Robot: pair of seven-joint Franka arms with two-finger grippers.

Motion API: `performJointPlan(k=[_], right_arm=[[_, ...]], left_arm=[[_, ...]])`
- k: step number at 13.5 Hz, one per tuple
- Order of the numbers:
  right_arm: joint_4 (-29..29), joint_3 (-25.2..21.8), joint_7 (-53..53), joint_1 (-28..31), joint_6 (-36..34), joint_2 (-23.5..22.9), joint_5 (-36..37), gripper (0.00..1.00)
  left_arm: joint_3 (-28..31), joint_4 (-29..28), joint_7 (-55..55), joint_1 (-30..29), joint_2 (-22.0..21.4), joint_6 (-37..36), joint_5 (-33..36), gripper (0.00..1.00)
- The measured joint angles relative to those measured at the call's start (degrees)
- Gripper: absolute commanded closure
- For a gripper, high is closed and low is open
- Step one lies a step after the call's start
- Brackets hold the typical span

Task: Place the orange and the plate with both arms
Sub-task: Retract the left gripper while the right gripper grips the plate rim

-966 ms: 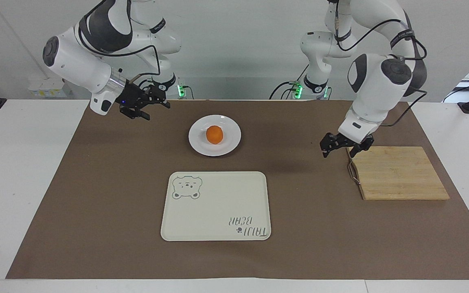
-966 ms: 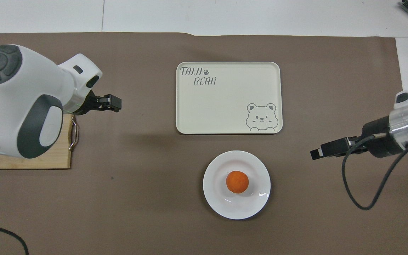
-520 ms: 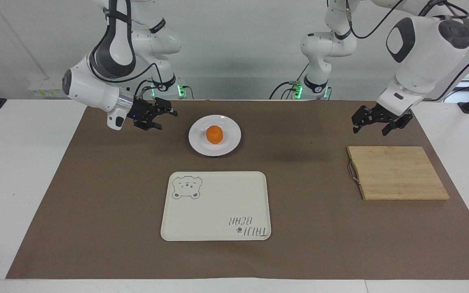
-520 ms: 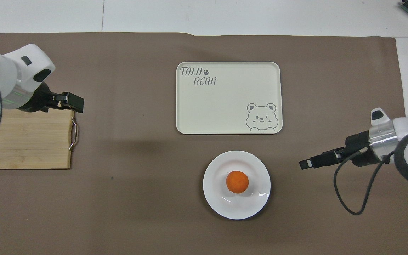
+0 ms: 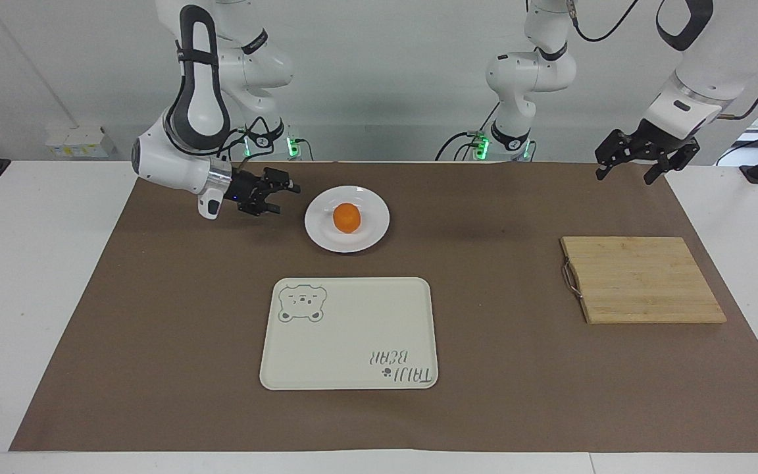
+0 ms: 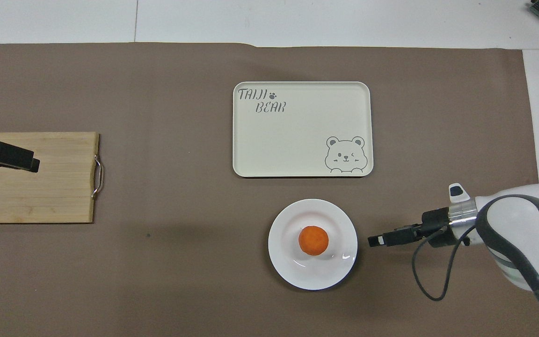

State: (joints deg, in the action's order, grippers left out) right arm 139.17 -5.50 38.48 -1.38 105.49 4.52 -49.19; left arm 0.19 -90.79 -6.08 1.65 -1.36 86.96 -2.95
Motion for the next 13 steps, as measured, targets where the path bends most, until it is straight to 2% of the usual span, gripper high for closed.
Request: performJointPlan(k=[5, 9, 13], right_arm=[[2.2, 0.1, 0.9, -0.7, 2.6, -2.8, -4.1, 0.0], [4.8, 0.2, 1.5, -5.1, 7.4, -3.5, -10.3, 0.0], [5.3, 0.2, 2.3, -6.0, 9.4, -4.2, -10.7, 0.0]], left_arm=[[-0.1, 0.1, 0.0, 0.0, 0.0, 0.0, 0.0, 0.0], [-0.1, 0.2, 0.0, 0.1, 0.0, 0.0, 0.0, 0.0], [0.0, 0.2, 0.0, 0.0, 0.0, 0.0, 0.0, 0.0]])
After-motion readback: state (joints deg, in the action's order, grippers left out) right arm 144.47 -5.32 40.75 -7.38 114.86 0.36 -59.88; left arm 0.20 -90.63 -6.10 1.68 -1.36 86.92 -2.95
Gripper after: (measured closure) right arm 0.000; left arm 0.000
